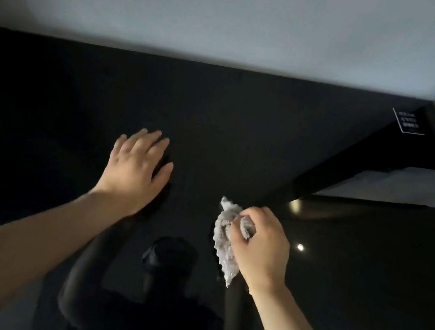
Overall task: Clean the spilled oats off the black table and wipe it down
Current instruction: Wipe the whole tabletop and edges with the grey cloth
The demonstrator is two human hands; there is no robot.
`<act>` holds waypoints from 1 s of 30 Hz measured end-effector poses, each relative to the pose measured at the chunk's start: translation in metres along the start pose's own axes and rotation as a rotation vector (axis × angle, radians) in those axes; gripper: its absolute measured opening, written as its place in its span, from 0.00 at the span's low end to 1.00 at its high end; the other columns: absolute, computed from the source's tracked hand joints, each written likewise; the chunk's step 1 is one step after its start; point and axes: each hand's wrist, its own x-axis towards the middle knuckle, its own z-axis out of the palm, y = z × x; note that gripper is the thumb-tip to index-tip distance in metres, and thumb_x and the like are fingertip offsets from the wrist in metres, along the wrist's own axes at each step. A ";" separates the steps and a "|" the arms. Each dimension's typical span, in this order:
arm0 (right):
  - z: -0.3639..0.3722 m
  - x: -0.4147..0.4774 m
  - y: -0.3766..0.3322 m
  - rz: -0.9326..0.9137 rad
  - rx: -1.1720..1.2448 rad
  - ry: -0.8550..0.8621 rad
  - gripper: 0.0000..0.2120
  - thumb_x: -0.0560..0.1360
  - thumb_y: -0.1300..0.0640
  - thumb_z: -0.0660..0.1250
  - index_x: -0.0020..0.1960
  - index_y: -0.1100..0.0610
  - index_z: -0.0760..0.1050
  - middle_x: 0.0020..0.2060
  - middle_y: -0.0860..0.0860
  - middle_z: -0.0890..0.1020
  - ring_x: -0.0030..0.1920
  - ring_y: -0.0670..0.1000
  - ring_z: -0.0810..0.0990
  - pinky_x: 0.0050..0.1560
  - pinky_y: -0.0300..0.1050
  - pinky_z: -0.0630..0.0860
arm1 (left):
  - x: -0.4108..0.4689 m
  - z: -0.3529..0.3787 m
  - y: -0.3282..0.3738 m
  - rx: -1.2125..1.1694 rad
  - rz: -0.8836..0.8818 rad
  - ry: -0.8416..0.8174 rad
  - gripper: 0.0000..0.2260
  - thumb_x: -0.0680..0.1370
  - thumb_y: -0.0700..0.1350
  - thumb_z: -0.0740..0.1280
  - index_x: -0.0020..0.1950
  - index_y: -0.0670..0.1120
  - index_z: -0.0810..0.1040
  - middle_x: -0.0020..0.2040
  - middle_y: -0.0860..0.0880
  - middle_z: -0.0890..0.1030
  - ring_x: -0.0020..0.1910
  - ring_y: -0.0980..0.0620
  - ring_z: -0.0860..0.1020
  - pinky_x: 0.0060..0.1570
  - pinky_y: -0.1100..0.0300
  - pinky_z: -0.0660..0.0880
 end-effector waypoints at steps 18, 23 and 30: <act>-0.027 -0.107 0.031 -0.188 -0.062 -0.118 0.11 0.69 0.46 0.67 0.34 0.49 0.69 0.33 0.43 0.69 0.34 0.44 0.69 0.32 0.40 0.68 | -0.136 0.057 0.051 0.049 -0.008 0.023 0.26 0.77 0.55 0.53 0.72 0.44 0.68 0.74 0.47 0.65 0.75 0.46 0.58 0.74 0.43 0.50; -0.045 -0.105 0.034 -0.010 0.062 -0.093 0.11 0.68 0.44 0.62 0.34 0.50 0.68 0.32 0.46 0.71 0.33 0.46 0.72 0.30 0.45 0.72 | -0.135 0.058 0.053 0.051 -0.020 0.038 0.26 0.77 0.55 0.52 0.72 0.45 0.68 0.74 0.48 0.65 0.75 0.47 0.57 0.74 0.43 0.50; -0.019 -0.102 0.034 -0.103 -0.109 0.019 0.09 0.72 0.46 0.64 0.39 0.50 0.74 0.37 0.46 0.74 0.36 0.48 0.72 0.32 0.41 0.64 | -0.136 0.061 0.051 0.047 -0.010 0.072 0.26 0.77 0.55 0.52 0.72 0.45 0.68 0.74 0.48 0.65 0.76 0.47 0.57 0.74 0.44 0.49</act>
